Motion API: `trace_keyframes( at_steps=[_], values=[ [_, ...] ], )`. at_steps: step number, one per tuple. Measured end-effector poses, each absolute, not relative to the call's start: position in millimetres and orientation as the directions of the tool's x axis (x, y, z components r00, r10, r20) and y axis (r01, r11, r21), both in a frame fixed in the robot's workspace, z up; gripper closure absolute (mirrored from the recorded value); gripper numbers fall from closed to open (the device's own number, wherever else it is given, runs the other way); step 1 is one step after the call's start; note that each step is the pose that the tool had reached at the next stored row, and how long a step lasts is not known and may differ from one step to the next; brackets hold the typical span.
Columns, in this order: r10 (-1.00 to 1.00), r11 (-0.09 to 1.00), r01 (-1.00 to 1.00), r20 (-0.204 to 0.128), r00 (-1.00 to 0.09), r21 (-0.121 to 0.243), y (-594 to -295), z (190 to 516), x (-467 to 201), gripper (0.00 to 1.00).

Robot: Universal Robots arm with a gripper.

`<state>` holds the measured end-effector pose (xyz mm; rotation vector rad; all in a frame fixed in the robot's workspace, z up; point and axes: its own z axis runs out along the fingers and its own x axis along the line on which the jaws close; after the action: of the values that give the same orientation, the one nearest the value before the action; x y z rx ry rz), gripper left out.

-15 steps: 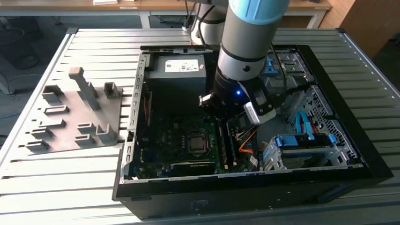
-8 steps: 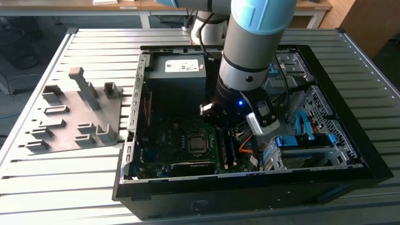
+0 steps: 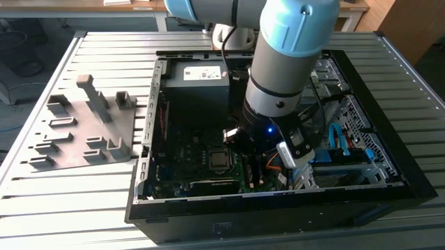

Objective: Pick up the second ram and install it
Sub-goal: 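Press down the second ram until it locks into place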

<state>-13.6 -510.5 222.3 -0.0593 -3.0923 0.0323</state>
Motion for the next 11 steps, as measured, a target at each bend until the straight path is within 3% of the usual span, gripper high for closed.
trace_keyframes(
  at_steps=[11],
  values=[
    [0.039, 0.999, 0.038, 0.048, -0.998, -0.023, -517.6, 217.1, -13.6, 0.9]
  ],
)
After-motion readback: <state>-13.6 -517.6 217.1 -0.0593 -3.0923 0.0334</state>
